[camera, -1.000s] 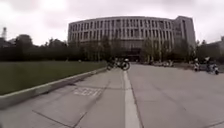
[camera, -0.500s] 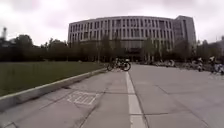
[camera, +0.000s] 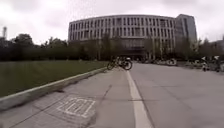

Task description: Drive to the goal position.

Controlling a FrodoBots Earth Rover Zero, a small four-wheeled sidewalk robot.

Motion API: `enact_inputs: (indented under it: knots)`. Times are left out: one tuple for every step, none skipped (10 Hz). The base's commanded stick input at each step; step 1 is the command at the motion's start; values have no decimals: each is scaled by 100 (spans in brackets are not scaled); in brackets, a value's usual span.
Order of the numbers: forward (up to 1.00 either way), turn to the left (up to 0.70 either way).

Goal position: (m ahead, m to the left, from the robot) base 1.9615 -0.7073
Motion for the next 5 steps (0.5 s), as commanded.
enact_inputs:
  knots:
    - [70,-17]
    - [70,-32]
    - [70,-35]
    - [70,-35]
    - [70,-35]
